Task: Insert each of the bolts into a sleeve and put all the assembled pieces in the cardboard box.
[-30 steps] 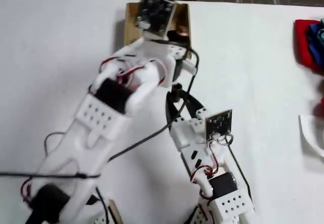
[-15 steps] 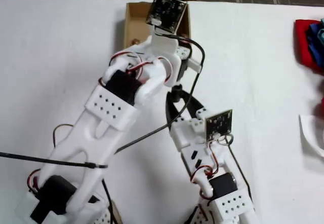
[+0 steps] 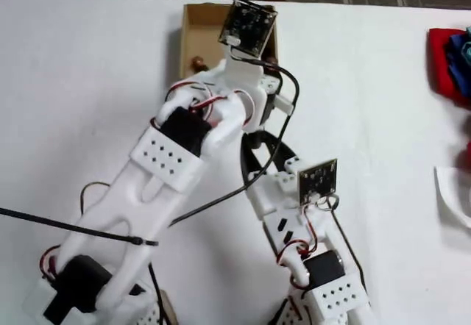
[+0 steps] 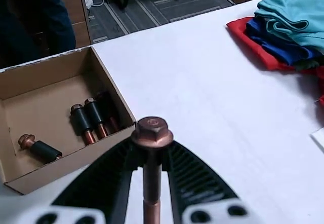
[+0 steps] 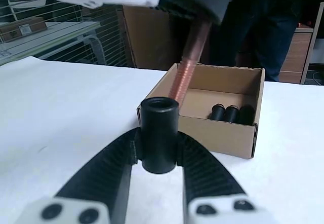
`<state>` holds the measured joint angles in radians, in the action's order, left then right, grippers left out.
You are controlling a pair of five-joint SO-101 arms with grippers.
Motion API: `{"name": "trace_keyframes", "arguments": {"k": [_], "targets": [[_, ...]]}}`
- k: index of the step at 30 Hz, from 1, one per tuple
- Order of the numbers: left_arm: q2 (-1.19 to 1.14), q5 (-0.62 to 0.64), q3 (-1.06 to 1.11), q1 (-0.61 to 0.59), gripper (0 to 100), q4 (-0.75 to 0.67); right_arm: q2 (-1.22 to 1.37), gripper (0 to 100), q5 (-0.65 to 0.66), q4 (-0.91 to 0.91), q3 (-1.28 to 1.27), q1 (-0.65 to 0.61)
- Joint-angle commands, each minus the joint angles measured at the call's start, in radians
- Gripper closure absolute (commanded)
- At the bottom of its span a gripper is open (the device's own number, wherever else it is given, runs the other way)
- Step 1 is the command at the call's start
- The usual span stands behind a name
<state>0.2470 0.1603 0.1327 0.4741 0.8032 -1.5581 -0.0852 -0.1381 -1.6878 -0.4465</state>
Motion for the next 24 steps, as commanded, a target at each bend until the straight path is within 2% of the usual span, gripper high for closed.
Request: {"name": "trace_keyframes", "arguments": {"k": [1,12,18,24], "targets": [[0.068,0.008,0.010,0.006,97,-0.031,-0.028,97.8,-0.009,-0.001,-0.011,0.004],[0.112,0.005,-0.062,0.008,97,-0.023,-0.028,97.8,-0.009,-0.002,-0.011,0.004],[0.147,0.009,-0.065,0.008,97,0.064,-0.027,97.8,-0.011,-0.002,-0.011,0.004],[0.195,0.009,-0.065,0.026,97,0.074,-0.027,97.8,-0.012,-0.002,-0.011,0.004]]}}
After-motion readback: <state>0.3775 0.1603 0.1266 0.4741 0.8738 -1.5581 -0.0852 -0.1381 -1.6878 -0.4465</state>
